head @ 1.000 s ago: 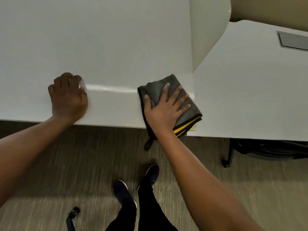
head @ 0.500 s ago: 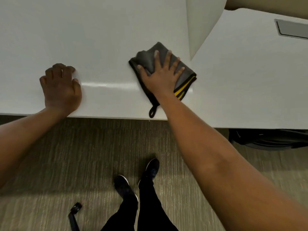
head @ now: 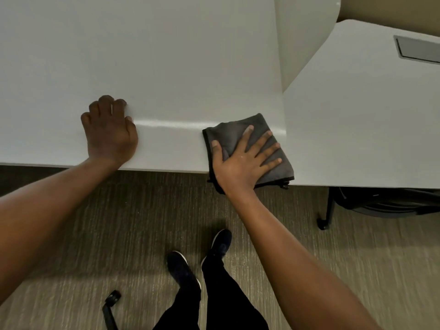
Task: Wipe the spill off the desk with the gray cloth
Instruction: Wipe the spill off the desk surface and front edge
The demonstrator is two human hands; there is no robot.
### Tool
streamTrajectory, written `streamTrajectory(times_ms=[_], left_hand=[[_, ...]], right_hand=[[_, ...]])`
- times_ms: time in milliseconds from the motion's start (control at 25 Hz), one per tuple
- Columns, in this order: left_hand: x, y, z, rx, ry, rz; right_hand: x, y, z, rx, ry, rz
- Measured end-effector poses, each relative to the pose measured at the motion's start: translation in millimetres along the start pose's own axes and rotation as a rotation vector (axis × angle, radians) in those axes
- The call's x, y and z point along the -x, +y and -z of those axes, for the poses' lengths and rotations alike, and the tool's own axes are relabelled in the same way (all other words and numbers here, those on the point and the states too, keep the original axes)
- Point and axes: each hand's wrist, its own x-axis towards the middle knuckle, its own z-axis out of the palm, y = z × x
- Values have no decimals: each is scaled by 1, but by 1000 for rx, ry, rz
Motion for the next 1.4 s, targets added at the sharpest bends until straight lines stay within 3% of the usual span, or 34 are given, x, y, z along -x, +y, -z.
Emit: streamTrajectory(times_ms=[280,600,680,800,1000,1120,1200,1400], left_hand=[[1,1,-1,-19,4,18],[-1,2,-3,-43,16,54],[-2,5,-2,-40,10,61],[0,8,0,-59,15,71],[-1,12,4,-53,5,84],[0,14,5,-65,15,77],[1,14,5,-55,14,87],[-1,15,6,-49,17,88]], right_hand=[[-115,-35,15,51,-50,249],[-251,-116,22,106,-92,279],[-252,-139,19,112,-105,365],[-215,-155,8,124,-153,639],[-110,-65,0,90,-172,1135],[-103,13,13,98,-140,1255],[-147,25,25,160,-115,1184],[-250,-59,35,153,-115,607]])
